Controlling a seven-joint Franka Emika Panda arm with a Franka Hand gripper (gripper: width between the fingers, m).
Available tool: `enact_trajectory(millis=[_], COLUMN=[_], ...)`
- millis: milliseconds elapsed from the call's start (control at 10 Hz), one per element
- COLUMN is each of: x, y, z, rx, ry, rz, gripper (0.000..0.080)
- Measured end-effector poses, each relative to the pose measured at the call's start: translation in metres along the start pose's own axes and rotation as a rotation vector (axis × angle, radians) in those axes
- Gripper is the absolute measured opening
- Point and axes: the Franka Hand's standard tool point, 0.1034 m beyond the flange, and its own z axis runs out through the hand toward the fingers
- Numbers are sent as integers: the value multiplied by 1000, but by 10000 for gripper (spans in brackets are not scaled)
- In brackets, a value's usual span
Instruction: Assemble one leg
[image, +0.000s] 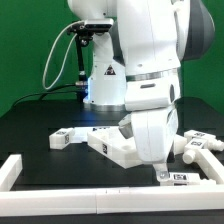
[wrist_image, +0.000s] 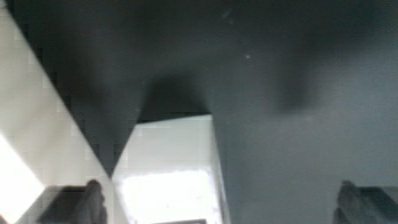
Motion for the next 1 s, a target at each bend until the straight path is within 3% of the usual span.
enact_trajectory(millis=[200, 600, 1000], x=[-4, -14, 6], y=[3, -4, -9], z=[1, 18, 19], rx=[0, 11, 23], ry=[0, -1, 4], rz=[8, 15, 60], gripper=[650, 650, 650])
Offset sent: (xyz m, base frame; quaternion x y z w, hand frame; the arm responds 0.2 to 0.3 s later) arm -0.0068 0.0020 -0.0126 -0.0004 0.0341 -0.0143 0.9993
